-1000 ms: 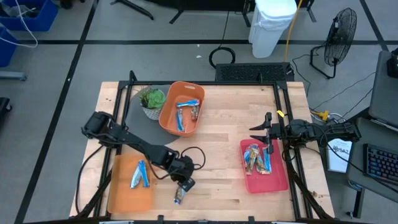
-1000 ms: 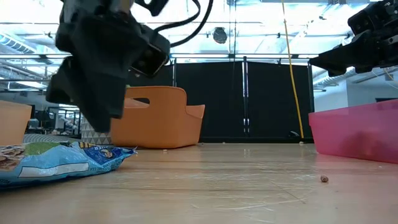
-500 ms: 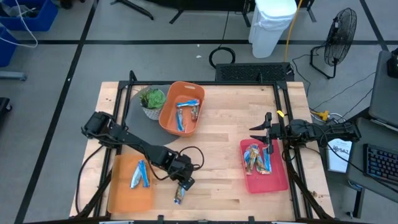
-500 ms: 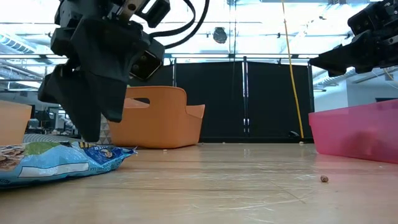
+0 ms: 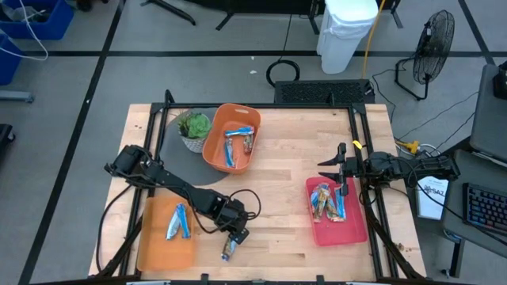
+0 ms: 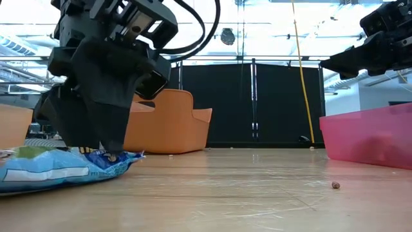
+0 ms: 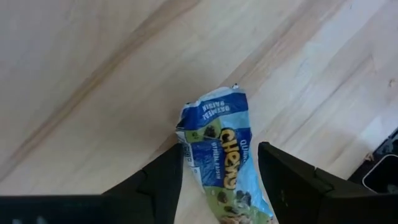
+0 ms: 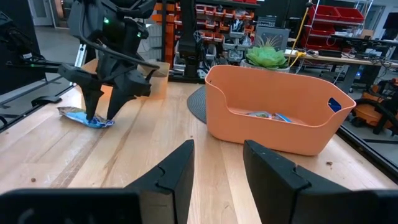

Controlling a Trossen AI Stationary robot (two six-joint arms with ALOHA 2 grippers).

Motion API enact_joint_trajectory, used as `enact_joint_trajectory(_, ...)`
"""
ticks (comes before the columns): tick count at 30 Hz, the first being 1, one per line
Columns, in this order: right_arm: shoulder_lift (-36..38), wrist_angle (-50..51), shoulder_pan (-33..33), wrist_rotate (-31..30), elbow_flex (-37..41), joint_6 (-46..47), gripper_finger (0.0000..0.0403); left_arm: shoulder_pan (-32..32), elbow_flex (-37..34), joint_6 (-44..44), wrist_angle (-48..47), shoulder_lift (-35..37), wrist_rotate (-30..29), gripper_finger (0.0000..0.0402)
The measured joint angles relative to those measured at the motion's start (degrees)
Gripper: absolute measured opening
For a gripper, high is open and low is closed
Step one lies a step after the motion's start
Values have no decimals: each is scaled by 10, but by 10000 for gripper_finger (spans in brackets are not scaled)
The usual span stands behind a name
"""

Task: Pick and place Granola Bars by type
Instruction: Put the blue granola bar into the light orange bin

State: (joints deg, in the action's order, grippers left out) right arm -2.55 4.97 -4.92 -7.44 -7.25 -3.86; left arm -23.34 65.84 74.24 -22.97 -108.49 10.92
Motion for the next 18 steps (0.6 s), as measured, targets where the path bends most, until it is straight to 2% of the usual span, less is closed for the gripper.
enact_joint_trajectory(4,0,0,0,0,0,0,130,0,0,0,-12,-2,0,165)
enact_joint_trajectory(10,0,0,0,0,0,0,130,-3,1,-5,-5,-11,-5,28)
enact_joint_trajectory(11,0,0,0,0,0,0,130,-3,1,-7,-3,-13,-4,15)
enact_joint_trajectory(18,0,0,0,0,0,0,130,-1,0,-35,7,-7,5,4)
